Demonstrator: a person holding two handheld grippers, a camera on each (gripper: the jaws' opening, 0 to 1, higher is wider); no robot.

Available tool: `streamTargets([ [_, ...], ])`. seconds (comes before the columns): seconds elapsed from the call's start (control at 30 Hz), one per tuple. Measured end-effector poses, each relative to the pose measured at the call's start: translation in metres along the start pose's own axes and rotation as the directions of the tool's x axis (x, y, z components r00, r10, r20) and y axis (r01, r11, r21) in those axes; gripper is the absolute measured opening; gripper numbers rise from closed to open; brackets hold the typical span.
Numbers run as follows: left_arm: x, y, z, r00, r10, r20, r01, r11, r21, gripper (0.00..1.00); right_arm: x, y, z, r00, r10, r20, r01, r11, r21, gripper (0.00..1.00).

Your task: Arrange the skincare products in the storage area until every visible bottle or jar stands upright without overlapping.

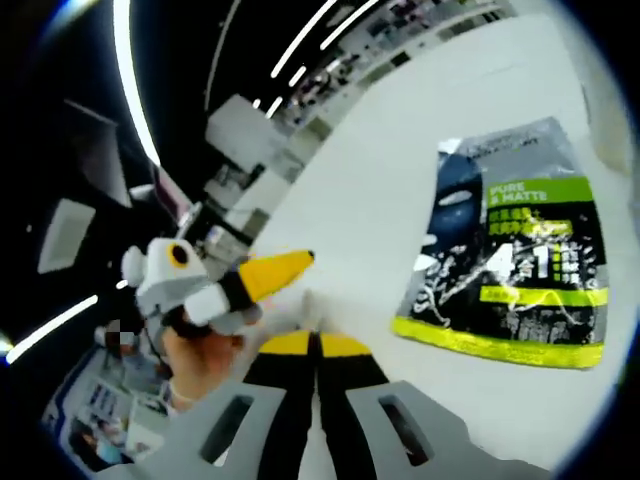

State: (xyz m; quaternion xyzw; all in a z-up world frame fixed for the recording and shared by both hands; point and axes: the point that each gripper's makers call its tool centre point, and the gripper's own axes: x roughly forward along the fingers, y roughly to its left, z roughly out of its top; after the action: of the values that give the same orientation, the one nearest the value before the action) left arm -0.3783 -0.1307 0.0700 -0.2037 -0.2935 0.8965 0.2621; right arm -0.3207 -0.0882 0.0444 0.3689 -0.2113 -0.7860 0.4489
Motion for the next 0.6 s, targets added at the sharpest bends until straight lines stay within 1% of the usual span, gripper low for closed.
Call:
streamTargets([
  [0.03, -0.002, -0.001, 0.005, 0.999, -0.013, 0.038, 0.013, 1.000, -0.006, 0.09, -0.002, 0.001, 0.002, 1.000, -0.001, 0.016, 0.001, 1.000, -0.009, 0.00],
  [0.1, -0.006, -0.003, 0.013, 0.994, -0.045, 0.101, 0.048, 0.998, -0.034, 0.19, -0.007, 0.002, 0.010, 0.998, 0.000, 0.062, 0.001, 1.000, -0.015, 0.00],
  [0.17, -0.009, -0.005, 0.020, 0.987, -0.077, 0.144, 0.087, 0.994, -0.061, 0.23, -0.012, 0.002, 0.020, 0.993, 0.000, 0.117, 0.003, 1.000, -0.020, 0.00],
  [0.27, -0.009, -0.006, 0.019, 0.985, -0.097, 0.146, 0.108, 0.991, -0.073, 0.23, -0.021, 0.002, 0.037, 0.978, 0.016, 0.207, -0.012, 1.000, -0.020, 0.00],
  [0.3, -0.008, -0.008, 0.018, 0.985, -0.101, 0.144, 0.112, 0.991, -0.072, 0.23, -0.027, 0.005, 0.044, 0.968, 0.034, 0.249, -0.030, 0.999, -0.021, 0.00],
  [0.33, -0.008, -0.010, 0.015, 0.985, -0.104, 0.138, 0.114, 0.991, -0.065, 0.22, -0.030, 0.006, 0.048, 0.962, 0.043, 0.269, -0.039, 0.999, -0.020, 0.00],
  [0.4, -0.007, -0.012, 0.013, 0.985, -0.113, 0.129, 0.121, 0.991, -0.056, 0.22, -0.039, 0.008, 0.059, 0.942, 0.067, 0.327, -0.066, 0.998, -0.017, 0.00],
  [0.43, -0.006, -0.013, 0.012, 0.985, -0.122, 0.125, 0.129, 0.990, -0.051, 0.22, -0.043, 0.010, 0.065, 0.932, 0.082, 0.353, -0.081, 0.997, -0.018, 0.00],
  [0.47, -0.006, -0.018, 0.009, 0.982, -0.149, 0.114, 0.156, 0.986, -0.054, 0.22, -0.047, 0.012, 0.069, 0.922, 0.097, 0.374, -0.097, 0.995, -0.021, 0.00],
  [0.53, -0.006, -0.028, 0.006, 0.971, -0.215, 0.101, 0.224, 0.971, -0.088, 0.21, -0.054, 0.014, 0.073, 0.909, 0.121, 0.398, -0.119, 0.992, -0.029, 0.00],
  [0.57, -0.006, -0.033, 0.004, 0.962, -0.257, 0.095, 0.267, 0.958, -0.108, 0.20, -0.056, 0.014, 0.075, 0.906, 0.127, 0.404, -0.128, 0.991, -0.025, 0.00],
  [0.6, -0.008, -0.041, 0.001, 0.948, -0.307, 0.083, 0.316, 0.938, -0.143, 0.20, -0.057, 0.015, 0.076, 0.903, 0.135, 0.407, -0.139, 0.990, -0.022, 0.00],
])
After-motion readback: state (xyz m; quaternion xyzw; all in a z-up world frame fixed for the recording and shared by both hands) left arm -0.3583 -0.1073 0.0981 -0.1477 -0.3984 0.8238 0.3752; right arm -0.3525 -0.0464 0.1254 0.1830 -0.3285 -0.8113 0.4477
